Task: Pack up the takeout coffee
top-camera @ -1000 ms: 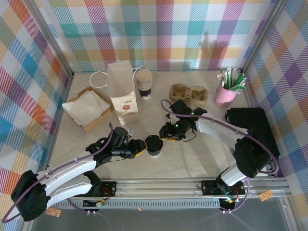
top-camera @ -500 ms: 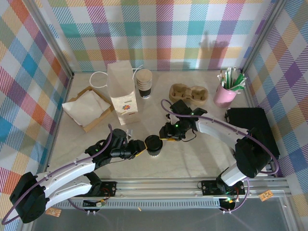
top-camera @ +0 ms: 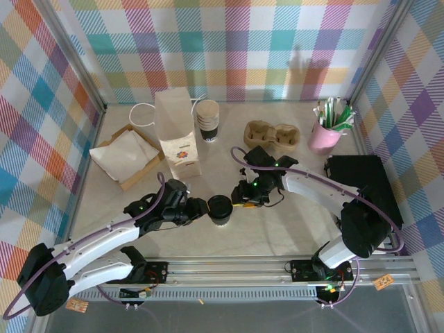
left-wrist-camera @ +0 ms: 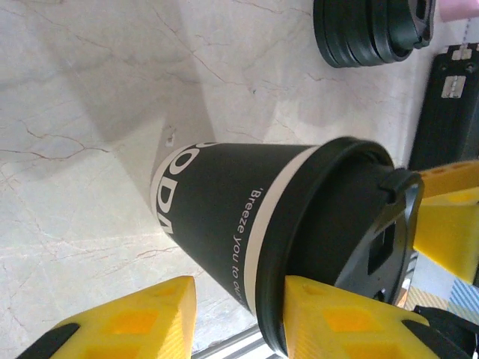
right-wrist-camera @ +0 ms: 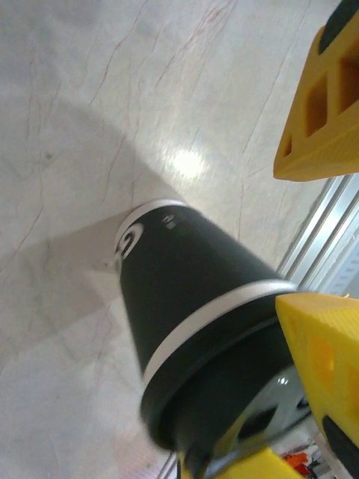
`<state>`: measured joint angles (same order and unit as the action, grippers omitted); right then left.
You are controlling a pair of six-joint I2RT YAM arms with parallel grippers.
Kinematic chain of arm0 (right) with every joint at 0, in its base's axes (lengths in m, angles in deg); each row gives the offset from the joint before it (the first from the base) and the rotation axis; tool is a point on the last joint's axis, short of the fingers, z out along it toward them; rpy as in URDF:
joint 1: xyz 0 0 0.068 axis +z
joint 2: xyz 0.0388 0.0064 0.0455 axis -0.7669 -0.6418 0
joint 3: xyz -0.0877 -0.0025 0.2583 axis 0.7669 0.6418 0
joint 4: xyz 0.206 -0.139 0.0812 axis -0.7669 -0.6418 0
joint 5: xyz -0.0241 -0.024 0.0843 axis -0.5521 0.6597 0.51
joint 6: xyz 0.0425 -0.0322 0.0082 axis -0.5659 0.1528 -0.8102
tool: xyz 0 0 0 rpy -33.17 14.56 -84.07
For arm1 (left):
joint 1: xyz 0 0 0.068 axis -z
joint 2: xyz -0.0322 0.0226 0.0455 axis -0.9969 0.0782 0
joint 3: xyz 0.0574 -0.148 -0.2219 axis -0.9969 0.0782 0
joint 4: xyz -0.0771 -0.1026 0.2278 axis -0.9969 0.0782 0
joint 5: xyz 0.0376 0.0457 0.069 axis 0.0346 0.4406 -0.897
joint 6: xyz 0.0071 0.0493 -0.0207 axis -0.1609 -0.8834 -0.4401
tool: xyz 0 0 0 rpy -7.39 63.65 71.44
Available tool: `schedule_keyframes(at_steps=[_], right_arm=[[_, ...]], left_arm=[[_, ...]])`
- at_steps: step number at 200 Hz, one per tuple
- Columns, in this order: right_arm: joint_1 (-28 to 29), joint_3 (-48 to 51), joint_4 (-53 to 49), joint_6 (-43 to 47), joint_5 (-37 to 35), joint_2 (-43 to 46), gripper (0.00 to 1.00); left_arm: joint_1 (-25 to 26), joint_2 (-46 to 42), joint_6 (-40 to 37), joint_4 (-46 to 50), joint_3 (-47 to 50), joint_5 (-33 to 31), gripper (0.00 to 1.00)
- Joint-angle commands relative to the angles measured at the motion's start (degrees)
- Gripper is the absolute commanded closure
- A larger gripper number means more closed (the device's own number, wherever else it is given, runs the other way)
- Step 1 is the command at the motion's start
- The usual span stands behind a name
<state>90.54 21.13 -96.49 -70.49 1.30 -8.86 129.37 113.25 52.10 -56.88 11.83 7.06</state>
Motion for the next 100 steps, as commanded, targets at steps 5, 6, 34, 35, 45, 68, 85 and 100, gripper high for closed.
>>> schedule_keyframes(at_steps=[5, 6, 34, 35, 45, 68, 85, 100], right_arm=[[0.05, -0.83, -4.49, -0.54, -1.69, 1.32, 0.56], [0.05, -0.84, -4.54, -0.53, -1.69, 1.35, 0.56], [0.04, -1.26, -5.15, -0.6, -1.67, 2.37, 0.56], [0.04, -1.27, -5.18, -0.61, -1.68, 2.4, 0.56], [0.06, -1.37, -5.48, -0.57, -1.92, 2.77, 0.55], [0.05, -1.96, -5.95, -0.12, -2.56, 3.58, 0.55], [0.05, -2.23, -6.04, 0.55, -3.29, 4.4, 0.54], [0.0, -2.5, -6.18, 1.6, -4.25, 5.08, 0.53]], left_arm=[[0.38, 2.09, -2.64, 6.42, -2.44, -1.91, 0.65], [0.36, 2.14, -2.66, 6.45, -2.46, -1.96, 0.65], [0.4, 1.79, -2.85, 7.18, -2.93, -2.63, 0.63], [0.38, 1.73, -2.86, 7.18, -2.93, -2.63, 0.63], [0.35, 1.28, -2.94, 6.95, -3.02, -2.64, 0.62], [0.37, 0.82, -3.94, 6.01, -3.94, -1.88, 0.58], [0.4, 1.32, -5.17, 5.88, -5.28, -1.1, 0.57], [0.37, 2.23, -6.0, 6.37, -6.53, -0.54, 0.56]])
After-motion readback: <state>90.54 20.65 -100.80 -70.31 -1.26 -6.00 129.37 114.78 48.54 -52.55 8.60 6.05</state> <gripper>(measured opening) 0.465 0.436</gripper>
